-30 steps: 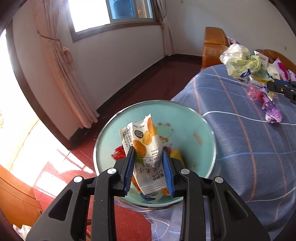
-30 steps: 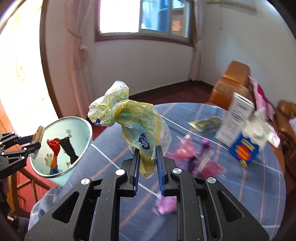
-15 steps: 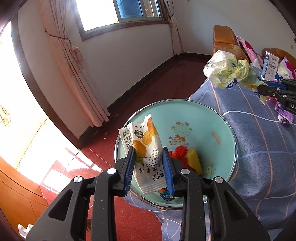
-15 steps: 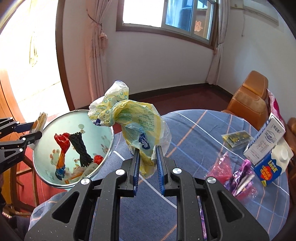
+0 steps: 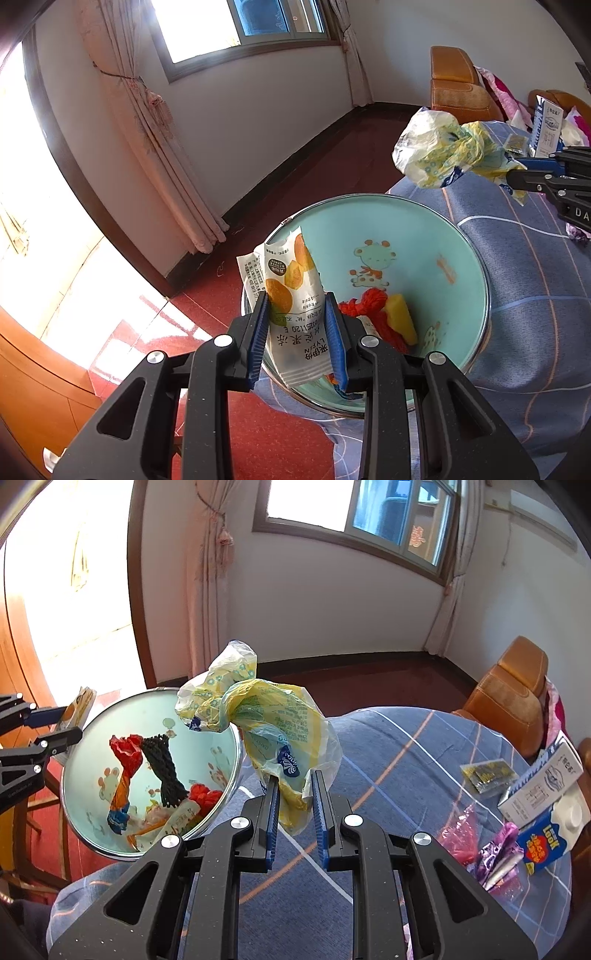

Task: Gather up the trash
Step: 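Carry the snack bag and plastic bag over the green bin with both tools, then open both tools to drop the snack bag and plastic bag into the bin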

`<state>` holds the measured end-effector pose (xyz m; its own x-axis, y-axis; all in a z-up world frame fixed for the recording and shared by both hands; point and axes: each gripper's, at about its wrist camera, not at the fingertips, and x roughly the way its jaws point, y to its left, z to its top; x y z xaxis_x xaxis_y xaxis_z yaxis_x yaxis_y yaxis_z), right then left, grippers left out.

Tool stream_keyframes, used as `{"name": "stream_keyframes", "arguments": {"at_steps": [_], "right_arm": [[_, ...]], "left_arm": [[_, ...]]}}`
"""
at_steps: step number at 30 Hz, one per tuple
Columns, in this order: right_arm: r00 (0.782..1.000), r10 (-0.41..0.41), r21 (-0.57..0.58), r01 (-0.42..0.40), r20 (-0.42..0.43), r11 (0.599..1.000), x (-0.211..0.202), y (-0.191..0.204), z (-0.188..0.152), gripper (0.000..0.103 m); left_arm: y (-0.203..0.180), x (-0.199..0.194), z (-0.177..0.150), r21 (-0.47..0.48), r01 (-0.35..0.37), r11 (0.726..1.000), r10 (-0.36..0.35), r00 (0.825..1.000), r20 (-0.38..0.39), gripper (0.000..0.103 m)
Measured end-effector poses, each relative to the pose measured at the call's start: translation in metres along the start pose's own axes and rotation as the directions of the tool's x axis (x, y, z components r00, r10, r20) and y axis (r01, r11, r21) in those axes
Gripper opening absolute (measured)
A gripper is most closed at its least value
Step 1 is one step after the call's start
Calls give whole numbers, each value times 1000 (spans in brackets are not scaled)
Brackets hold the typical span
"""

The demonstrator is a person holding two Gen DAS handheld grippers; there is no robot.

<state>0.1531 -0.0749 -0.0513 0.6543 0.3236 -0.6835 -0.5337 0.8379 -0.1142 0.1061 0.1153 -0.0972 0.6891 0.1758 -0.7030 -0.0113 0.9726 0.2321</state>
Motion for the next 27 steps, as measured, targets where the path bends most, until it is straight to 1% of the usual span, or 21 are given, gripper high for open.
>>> {"name": "stream_keyframes", "arguments": {"at_steps": [22,25,27], "right_arm": [[1000,23,-58,-24,-9,998,7,15,2,18],[1000,28,-67,-28,-10,997,7,17,3,18],[999,34,-72,-35,-10,997,8,18,4,19]], "left_arm": [[-3,6,-1,9,10,1000,-10,1000,-7,30],[-3,7,-2,8,13,1000,-13,1000,-6,30],[-4,6,-3,10,18,1000,-18,1000,-5,34]]}}
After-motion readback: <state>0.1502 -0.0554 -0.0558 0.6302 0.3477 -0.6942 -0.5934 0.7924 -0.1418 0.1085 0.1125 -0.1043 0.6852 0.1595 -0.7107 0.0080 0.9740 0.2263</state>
